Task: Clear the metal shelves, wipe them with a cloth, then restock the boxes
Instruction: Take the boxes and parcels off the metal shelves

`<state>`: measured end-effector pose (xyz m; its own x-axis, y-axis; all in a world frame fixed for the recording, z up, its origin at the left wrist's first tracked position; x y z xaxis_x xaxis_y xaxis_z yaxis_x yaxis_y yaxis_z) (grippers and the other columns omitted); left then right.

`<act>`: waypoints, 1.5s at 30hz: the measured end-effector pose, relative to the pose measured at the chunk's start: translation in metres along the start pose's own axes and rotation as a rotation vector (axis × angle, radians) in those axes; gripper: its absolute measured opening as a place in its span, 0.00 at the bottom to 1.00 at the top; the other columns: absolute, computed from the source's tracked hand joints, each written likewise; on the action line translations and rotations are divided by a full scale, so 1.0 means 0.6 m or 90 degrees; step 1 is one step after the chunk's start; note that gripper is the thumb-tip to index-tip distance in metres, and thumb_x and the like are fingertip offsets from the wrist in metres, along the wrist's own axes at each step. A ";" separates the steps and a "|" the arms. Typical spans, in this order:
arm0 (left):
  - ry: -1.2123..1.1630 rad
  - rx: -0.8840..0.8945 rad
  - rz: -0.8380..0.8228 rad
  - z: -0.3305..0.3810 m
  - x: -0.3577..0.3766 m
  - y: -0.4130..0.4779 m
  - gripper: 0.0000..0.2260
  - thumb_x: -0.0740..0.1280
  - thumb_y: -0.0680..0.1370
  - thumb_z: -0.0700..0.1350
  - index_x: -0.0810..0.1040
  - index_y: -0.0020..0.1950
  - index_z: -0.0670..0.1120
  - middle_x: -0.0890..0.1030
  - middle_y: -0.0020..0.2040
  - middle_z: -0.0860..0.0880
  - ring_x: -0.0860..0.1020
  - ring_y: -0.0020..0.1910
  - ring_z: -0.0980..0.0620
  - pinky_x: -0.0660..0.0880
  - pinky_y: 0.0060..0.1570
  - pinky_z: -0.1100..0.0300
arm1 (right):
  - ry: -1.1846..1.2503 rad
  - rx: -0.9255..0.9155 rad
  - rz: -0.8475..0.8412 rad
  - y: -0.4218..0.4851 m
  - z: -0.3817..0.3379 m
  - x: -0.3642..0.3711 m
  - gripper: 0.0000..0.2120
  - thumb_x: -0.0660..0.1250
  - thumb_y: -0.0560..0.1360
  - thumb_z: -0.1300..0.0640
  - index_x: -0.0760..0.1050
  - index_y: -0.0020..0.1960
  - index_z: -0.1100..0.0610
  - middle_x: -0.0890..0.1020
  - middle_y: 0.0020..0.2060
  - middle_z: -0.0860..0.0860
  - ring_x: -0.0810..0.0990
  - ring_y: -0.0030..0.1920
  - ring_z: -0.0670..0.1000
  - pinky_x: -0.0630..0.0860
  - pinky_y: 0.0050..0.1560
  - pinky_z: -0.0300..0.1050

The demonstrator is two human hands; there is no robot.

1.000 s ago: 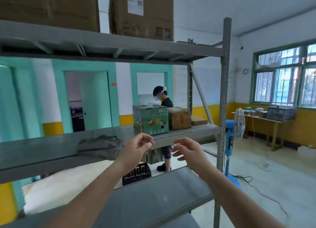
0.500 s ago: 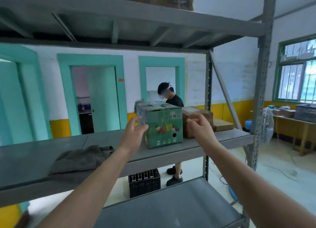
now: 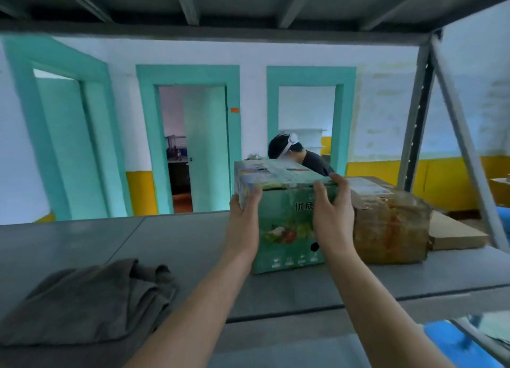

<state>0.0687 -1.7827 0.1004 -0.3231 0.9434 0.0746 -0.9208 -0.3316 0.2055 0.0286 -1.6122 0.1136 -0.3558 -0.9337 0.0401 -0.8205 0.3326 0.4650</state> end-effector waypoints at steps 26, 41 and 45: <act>-0.384 0.114 -0.285 0.096 -0.199 -0.378 0.22 0.67 0.77 0.55 0.75 0.69 0.49 0.83 0.60 0.51 0.81 0.58 0.54 0.78 0.55 0.57 | -0.082 -0.178 0.383 -0.566 -0.320 -0.109 0.13 0.67 0.74 0.46 0.73 0.58 0.40 0.78 0.57 0.51 0.82 0.54 0.55 0.83 0.49 0.61; -0.279 -0.124 -0.848 0.031 -0.051 -1.042 0.22 0.66 0.73 0.64 0.78 0.62 0.55 0.83 0.56 0.46 0.84 0.50 0.49 0.83 0.44 0.51 | -0.139 0.018 0.788 -1.189 -0.438 -0.589 0.10 0.68 0.81 0.55 0.79 0.61 0.51 0.84 0.56 0.52 0.84 0.49 0.44 0.80 0.42 0.39; -0.124 -0.248 -1.006 -0.075 -0.049 -1.255 0.32 0.71 0.63 0.63 0.79 0.62 0.46 0.83 0.60 0.39 0.84 0.49 0.42 0.83 0.49 0.50 | -0.005 0.106 0.946 -1.433 -0.401 -0.690 0.06 0.69 0.80 0.56 0.81 0.56 0.54 0.87 0.50 0.54 0.86 0.45 0.49 0.81 0.45 0.47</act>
<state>0.7617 -1.5604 -0.1007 0.9397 0.3012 0.1622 -0.2972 0.9536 -0.0492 0.9889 -1.5436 -0.0897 -0.8918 0.2631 0.3681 0.2437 0.9648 -0.0991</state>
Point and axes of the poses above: each hand's wrist, its own y-axis towards the middle knuckle, its own x-axis out of the palm, z = x × y, the point moved 5 cm from there along y, towards the middle knuckle
